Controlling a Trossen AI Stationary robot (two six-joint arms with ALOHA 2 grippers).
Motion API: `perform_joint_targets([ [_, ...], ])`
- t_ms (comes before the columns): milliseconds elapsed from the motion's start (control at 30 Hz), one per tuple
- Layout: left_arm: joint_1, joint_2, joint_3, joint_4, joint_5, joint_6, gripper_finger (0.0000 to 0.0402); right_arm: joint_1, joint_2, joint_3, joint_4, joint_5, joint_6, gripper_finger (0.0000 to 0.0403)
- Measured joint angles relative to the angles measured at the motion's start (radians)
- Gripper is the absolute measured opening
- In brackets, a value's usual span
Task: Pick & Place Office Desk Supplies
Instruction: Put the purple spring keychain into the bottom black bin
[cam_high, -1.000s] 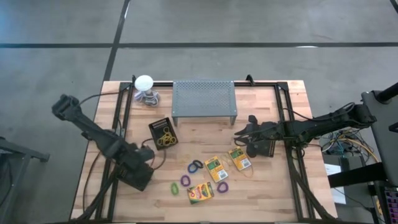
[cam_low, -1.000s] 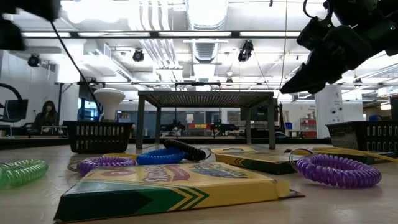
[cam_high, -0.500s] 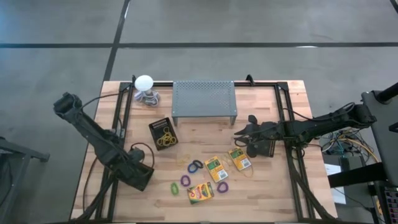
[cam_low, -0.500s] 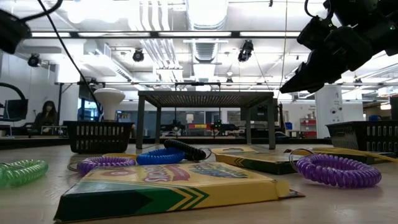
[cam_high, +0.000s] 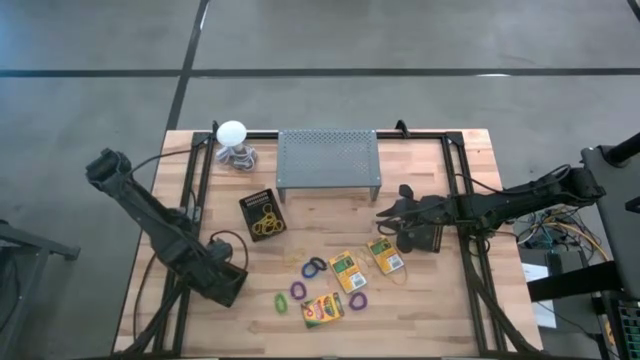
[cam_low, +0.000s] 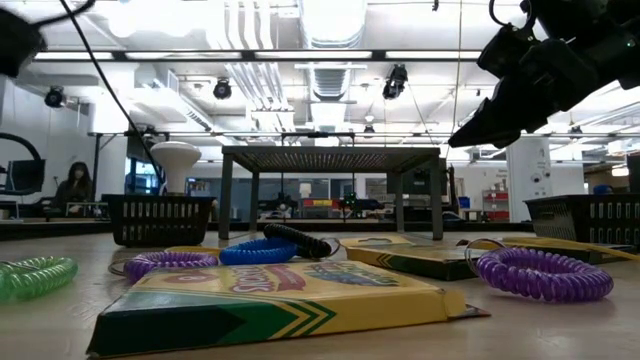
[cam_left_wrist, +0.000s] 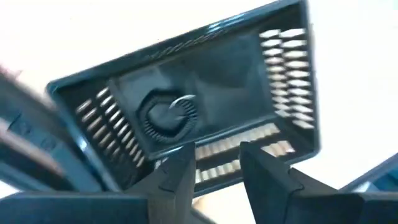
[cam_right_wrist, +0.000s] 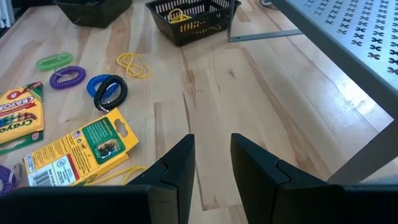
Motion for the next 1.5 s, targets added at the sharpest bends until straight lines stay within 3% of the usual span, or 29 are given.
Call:
perform_joint_targets([
  [100, 0.001, 0.0, 0.05, 0.033, -0.139, 0.051, 0.0131, 0.0, 0.0, 0.0, 0.0, 0.0, 0.006, 0.01],
  [333, 0.002, 0.018, 0.114, 0.233, -0.67, 0.299, 0.013, 0.0, 0.0, 0.0, 0.003, 0.0, 0.026, 0.01],
  [433, 0.016, 0.067, 0.11, 0.381, -0.763, 0.481, 0.0131, 0.0, 0.0, 0.0, 0.004, 0.0, 0.026, 0.01],
  [600, 0.061, 0.206, 0.11, 0.541, -0.759, 0.631, 0.0131, 0.0, 0.0, 0.0, 0.004, 0.0, 0.014, 0.01],
  [867, 0.13, 0.383, 0.11, 0.629, -0.614, 0.697, 0.0132, 0.0, 0.0, 0.0, 0.004, 0.0, -0.026, 0.01],
  [1100, 0.191, 0.446, 0.11, 0.717, -0.459, 0.723, 0.0133, 0.0, 0.0, 0.0, 0.004, -0.001, -0.027, 0.01],
  [1500, 0.219, 0.548, 0.131, 0.784, -0.408, 0.838, 0.0134, 0.0, 0.0, 0.0, 0.004, -0.003, -0.027, 0.01],
])
